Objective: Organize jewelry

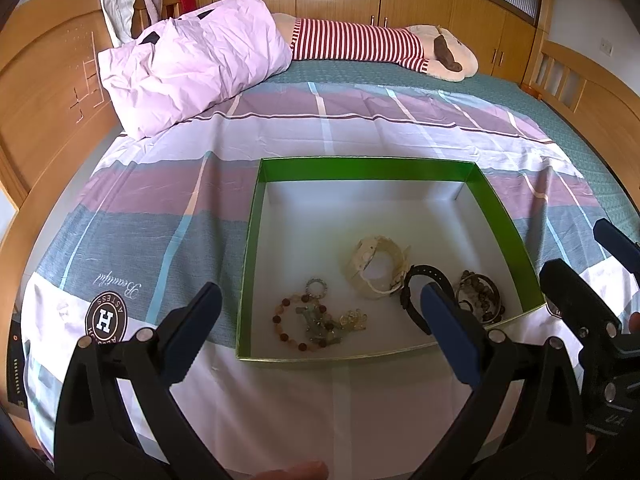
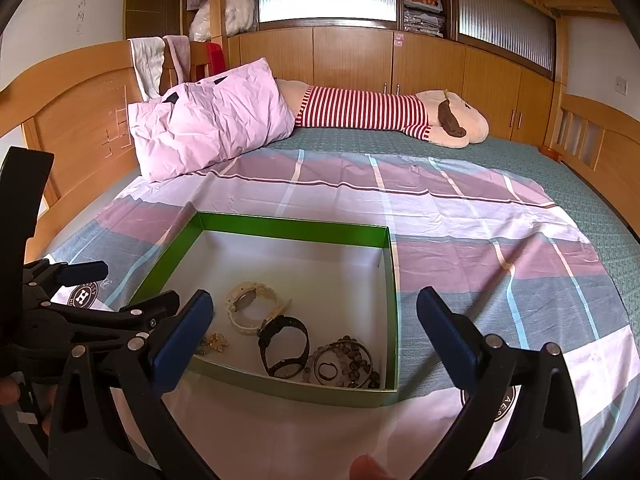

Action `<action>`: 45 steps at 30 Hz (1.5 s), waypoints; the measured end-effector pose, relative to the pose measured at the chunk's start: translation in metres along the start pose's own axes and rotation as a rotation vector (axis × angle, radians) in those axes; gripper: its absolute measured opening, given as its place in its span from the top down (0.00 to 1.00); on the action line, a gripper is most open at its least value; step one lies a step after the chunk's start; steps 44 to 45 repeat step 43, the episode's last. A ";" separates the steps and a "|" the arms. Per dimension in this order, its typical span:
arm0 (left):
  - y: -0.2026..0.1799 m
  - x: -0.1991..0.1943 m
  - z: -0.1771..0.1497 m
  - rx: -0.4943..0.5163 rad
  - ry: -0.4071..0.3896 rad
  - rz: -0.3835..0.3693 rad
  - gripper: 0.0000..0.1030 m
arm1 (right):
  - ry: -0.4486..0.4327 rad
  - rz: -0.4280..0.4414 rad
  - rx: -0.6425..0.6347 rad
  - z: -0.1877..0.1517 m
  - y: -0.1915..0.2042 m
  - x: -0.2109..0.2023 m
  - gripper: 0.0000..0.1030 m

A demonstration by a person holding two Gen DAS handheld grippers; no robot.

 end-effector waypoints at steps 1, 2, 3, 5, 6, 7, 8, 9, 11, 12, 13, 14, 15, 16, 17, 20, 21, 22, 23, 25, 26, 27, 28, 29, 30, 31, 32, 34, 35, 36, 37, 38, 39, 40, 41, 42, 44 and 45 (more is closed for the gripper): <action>0.000 0.000 0.000 0.000 0.001 0.000 0.02 | 0.000 -0.001 -0.001 0.000 0.000 0.000 0.01; 0.000 0.000 -0.001 0.000 0.001 0.001 0.02 | -0.001 -0.002 -0.001 0.000 0.000 0.000 0.01; 0.000 0.000 -0.001 0.000 0.001 0.002 0.02 | 0.000 -0.001 -0.001 0.000 0.000 0.000 0.01; 0.000 0.000 -0.001 -0.001 0.001 -0.001 0.02 | 0.001 -0.003 -0.002 0.000 0.000 0.000 0.01; 0.000 0.000 -0.001 -0.002 0.002 0.000 0.02 | 0.001 -0.003 0.000 0.000 0.000 0.000 0.01; 0.000 0.000 -0.001 -0.002 0.002 0.001 0.02 | 0.001 -0.002 0.000 0.000 0.000 0.000 0.01; 0.000 0.001 -0.001 -0.001 0.002 0.001 0.02 | 0.003 -0.002 0.000 0.000 0.000 0.000 0.01; 0.000 0.000 -0.001 -0.002 0.002 0.001 0.02 | 0.003 -0.002 -0.002 0.000 0.001 0.000 0.01; -0.001 0.000 -0.001 -0.002 0.004 -0.001 0.02 | 0.004 -0.004 -0.006 -0.001 0.001 0.000 0.01; -0.001 0.000 -0.002 0.000 0.004 -0.002 0.02 | 0.004 -0.004 -0.008 -0.001 0.001 0.000 0.01; -0.001 0.001 -0.002 0.001 0.004 -0.002 0.02 | 0.005 -0.002 -0.008 -0.001 0.001 0.001 0.01; -0.002 0.000 -0.002 0.004 0.004 -0.002 0.02 | 0.005 -0.002 -0.009 -0.001 0.001 0.001 0.01; -0.002 0.001 -0.002 0.005 0.004 -0.001 0.02 | 0.004 -0.003 -0.009 -0.001 0.001 0.001 0.01; -0.002 0.001 -0.002 0.006 0.005 -0.001 0.02 | 0.004 -0.002 -0.008 -0.002 0.001 0.001 0.01; -0.003 0.002 -0.002 0.006 0.007 0.000 0.02 | 0.006 0.000 -0.008 -0.002 0.001 0.001 0.01; -0.004 0.003 -0.003 0.005 0.010 0.006 0.02 | 0.007 0.000 -0.008 -0.002 0.001 0.002 0.01; -0.004 0.004 -0.003 0.004 0.013 0.005 0.02 | 0.008 0.001 -0.009 -0.002 0.001 0.002 0.01; -0.004 0.004 -0.003 0.003 0.015 0.004 0.02 | 0.008 0.000 -0.010 -0.002 0.002 0.002 0.01; -0.003 0.005 -0.003 0.002 0.016 0.003 0.02 | 0.007 -0.001 -0.010 -0.002 0.002 0.001 0.01; -0.003 0.005 -0.003 0.000 0.018 0.001 0.02 | 0.007 0.001 -0.009 -0.002 0.001 0.002 0.01; -0.004 0.005 -0.002 -0.001 0.018 0.000 0.02 | 0.007 0.001 -0.009 -0.003 0.001 0.002 0.01; -0.004 0.005 -0.003 0.000 0.019 0.001 0.02 | 0.007 -0.001 -0.009 -0.002 0.001 0.002 0.01; -0.004 0.005 -0.003 0.001 0.019 0.002 0.02 | 0.007 -0.001 -0.009 -0.002 0.001 0.002 0.01; -0.004 0.005 -0.003 0.001 0.016 0.006 0.02 | 0.008 -0.001 -0.009 -0.003 0.001 0.002 0.01; -0.004 0.005 -0.003 0.003 0.014 0.009 0.02 | 0.008 0.000 -0.009 -0.002 0.001 0.002 0.01; -0.005 0.005 -0.003 0.005 0.013 0.014 0.02 | 0.007 -0.001 -0.009 -0.003 0.001 0.001 0.01; -0.005 0.005 -0.004 0.008 0.011 0.019 0.02 | 0.007 0.000 -0.009 -0.002 0.001 0.001 0.01; -0.006 0.005 -0.004 0.012 0.008 0.027 0.02 | 0.007 -0.001 -0.010 -0.002 0.001 0.002 0.01; -0.006 0.005 -0.004 0.014 0.009 0.027 0.02 | 0.006 -0.002 -0.009 -0.002 0.001 0.001 0.01; -0.007 0.005 -0.004 0.015 0.010 0.026 0.02 | 0.007 -0.002 -0.007 -0.002 0.001 0.001 0.01; -0.007 0.006 -0.004 0.016 0.012 0.024 0.02 | 0.007 -0.001 -0.005 -0.002 0.000 0.001 0.01; -0.007 0.006 -0.004 0.015 0.014 0.021 0.02 | 0.008 -0.001 -0.003 -0.002 0.000 0.002 0.01; -0.007 0.006 -0.004 0.014 0.015 0.020 0.02 | 0.008 -0.001 -0.005 -0.002 0.000 0.002 0.01; -0.007 0.006 -0.004 0.014 0.016 0.019 0.02 | 0.007 -0.001 -0.008 -0.002 0.000 0.002 0.01; -0.007 0.007 -0.004 0.012 0.018 0.018 0.02 | 0.006 0.000 -0.008 -0.002 0.000 0.002 0.01; -0.006 0.007 -0.004 0.012 0.020 0.018 0.02 | 0.007 -0.001 -0.008 -0.002 0.000 0.002 0.01; -0.006 0.007 -0.004 0.012 0.022 0.020 0.02 | 0.007 -0.001 -0.010 -0.002 0.001 0.001 0.01; -0.006 0.007 -0.004 0.012 0.022 0.020 0.02 | 0.007 -0.001 -0.010 -0.002 0.001 0.001 0.01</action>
Point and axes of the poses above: each gripper's, at about its wrist camera, not at the fingertips, and x roughly the way its jaws point, y to its left, z to its top, the point moved 4 cm from there along x, roughly the way its jaws point, and after that the axes turned 14 degrees about -z, right-handed, at the moved point
